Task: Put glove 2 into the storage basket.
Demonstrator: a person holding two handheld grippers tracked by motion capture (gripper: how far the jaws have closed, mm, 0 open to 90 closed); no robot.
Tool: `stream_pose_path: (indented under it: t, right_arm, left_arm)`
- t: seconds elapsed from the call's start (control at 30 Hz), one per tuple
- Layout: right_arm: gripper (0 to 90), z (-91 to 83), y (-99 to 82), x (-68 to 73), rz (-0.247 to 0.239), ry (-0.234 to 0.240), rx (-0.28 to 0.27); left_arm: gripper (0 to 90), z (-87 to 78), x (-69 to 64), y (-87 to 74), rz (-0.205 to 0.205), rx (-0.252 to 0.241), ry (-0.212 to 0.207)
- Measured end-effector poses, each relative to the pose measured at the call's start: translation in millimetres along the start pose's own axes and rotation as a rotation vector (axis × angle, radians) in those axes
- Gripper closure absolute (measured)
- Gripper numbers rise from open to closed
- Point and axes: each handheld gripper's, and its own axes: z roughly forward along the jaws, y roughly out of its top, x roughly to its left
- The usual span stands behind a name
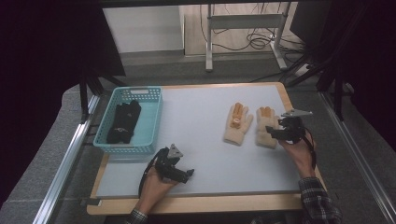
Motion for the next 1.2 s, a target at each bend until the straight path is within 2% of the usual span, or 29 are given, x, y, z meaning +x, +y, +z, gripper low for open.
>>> stream_pose_path:
  t: [0.27, 0.43, 0.63, 0.7, 0.77, 0.9, 0.97, 1.2]
  right_arm:
    - [30.1, 19.9, 7.1, -8.6, 0.005, 0.018, 0.018]
    - [27.9, 36.1, 8.0, -5.7, -0.021, 0.019, 0.059]
    - [24.7, 52.4, 5.0, -4.1, -0.028, 0.04, 0.075]
    - [24.8, 56.5, 4.4, -1.3, -0.04, 0.029, 0.094]
    - [27.6, 60.2, 2.8, 0.4, -0.04, 0.023, 0.114]
    - [44.2, 59.1, 0.3, 0.1, 0.024, 0.049, 0.113]
    - [48.7, 57.3, 0.8, 2.0, 0.03, 0.043, 0.121]
    - [52.7, 49.0, 1.0, 5.0, 0.052, 0.049, 0.11]
  left_arm:
    - [1.0, -0.1, 0.4, 0.1, 0.005, 0.002, 0.0]
    - [1.0, -0.2, 0.3, 0.0, 0.005, 0.001, 0.0]
    - [1.1, -0.1, 0.4, 0.0, 0.005, 0.001, 0.0]
    - [1.1, -0.2, 0.4, 0.0, 0.005, 0.001, 0.0]
    - [1.1, -0.2, 0.4, 0.0, 0.005, 0.001, 0.001]
    - [1.2, -0.2, 0.4, 0.0, 0.005, 0.001, 0.001]
    - [1.2, -0.2, 0.4, 0.0, 0.005, 0.001, 0.001]
    - [1.3, -0.2, 0.4, 0.0, 0.005, 0.001, 0.001]
